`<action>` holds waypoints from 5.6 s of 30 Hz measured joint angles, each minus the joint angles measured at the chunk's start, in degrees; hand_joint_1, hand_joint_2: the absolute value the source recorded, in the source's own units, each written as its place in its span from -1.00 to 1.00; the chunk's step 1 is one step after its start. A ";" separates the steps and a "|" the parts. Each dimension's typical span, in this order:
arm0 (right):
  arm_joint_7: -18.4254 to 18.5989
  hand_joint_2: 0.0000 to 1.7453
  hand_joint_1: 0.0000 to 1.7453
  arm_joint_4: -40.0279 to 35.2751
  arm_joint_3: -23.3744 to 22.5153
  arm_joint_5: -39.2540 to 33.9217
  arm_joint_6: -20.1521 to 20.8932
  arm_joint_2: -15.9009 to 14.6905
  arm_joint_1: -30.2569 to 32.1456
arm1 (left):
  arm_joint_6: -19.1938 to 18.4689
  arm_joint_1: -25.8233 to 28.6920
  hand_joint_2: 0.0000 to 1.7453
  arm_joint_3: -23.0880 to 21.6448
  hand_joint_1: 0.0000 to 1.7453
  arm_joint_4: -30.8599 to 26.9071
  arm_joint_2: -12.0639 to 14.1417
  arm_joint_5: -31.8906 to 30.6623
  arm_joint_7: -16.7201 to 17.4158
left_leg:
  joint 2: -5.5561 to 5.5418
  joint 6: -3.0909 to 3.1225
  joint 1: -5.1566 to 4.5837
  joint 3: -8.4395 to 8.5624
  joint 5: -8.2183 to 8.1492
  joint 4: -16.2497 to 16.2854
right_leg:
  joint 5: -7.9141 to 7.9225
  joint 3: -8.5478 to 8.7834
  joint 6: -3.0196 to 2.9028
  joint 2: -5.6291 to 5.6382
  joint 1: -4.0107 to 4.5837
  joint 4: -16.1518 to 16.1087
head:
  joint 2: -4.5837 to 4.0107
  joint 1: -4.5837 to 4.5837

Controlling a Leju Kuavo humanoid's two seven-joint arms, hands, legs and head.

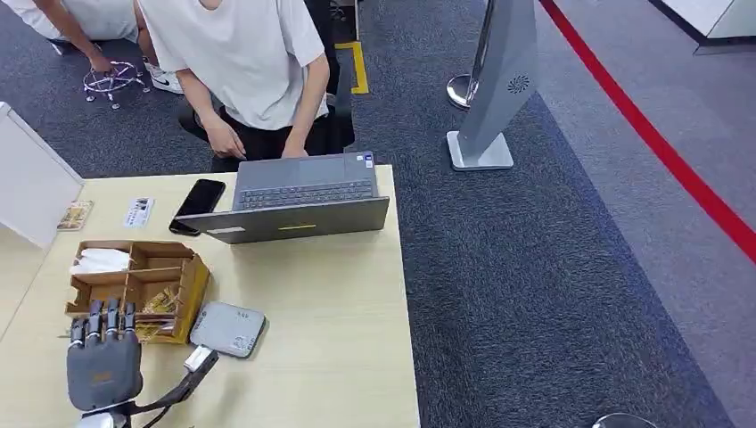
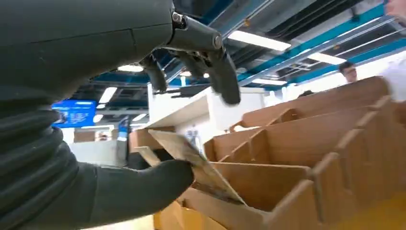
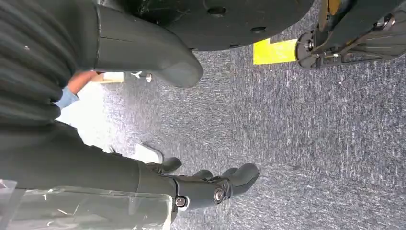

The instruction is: Pass the card to the sensor for recognition and then transmit it.

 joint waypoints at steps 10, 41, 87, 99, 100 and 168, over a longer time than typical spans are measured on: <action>-0.44 1.00 -1.00 0.00 -0.33 -0.07 0.00 0.00 -0.01 | 0.00 0.02 1.00 1.88 1.00 0.39 -1.29 0.70 -3.84 | -0.01 0.00 0.00 0.00 0.00 0.00 | 0.00 0.00 0.00 -0.01 0.00 0.00 | 0.00 0.00; -0.70 1.00 -1.00 0.00 -1.16 -1.14 -0.09 0.00 -0.04 | 0.22 -0.24 1.00 9.64 1.00 2.08 -5.36 0.61 -11.80 | 0.00 0.00 0.00 0.01 0.00 0.00 | 0.00 0.01 0.00 0.00 0.00 0.00 | 0.00 0.00; -0.59 1.00 -1.00 0.00 -4.48 -3.10 -1.18 0.13 -0.21 | 0.24 2.04 1.00 -13.25 1.00 -12.26 6.21 -0.52 9.84 | 0.00 0.00 0.01 0.01 0.00 0.00 | 0.00 -0.01 0.00 -0.01 0.01 0.00 | 0.00 0.00; -1.79 1.00 -1.00 0.00 -5.84 -4.50 -1.31 0.17 -0.20 | 0.33 5.76 1.00 -8.98 1.00 -34.02 -5.14 -0.50 -14.25 | 0.04 0.09 -0.14 0.00 -0.06 0.02 | 0.01 -0.01 0.04 0.01 -0.12 -0.04 | 0.00 0.22; -1.79 1.00 -1.00 0.00 -5.86 -4.50 -1.31 0.17 -0.20 | 0.31 5.77 1.00 -8.90 1.00 -34.22 -5.14 -0.50 -14.29 | 0.04 0.09 -0.14 0.00 -0.06 0.02 | 0.01 -0.01 0.04 0.00 -0.12 -0.04 | 0.00 0.20; -1.62 1.00 -1.00 0.00 -6.08 0.09 -0.07 0.15 -0.42 | 0.20 -11.93 1.00 13.09 1.00 -11.67 7.13 -0.48 2.30 | -0.05 0.03 -0.06 0.04 0.13 -0.01 | 0.02 -0.02 0.00 -0.06 -0.07 0.09 | 0.00 0.04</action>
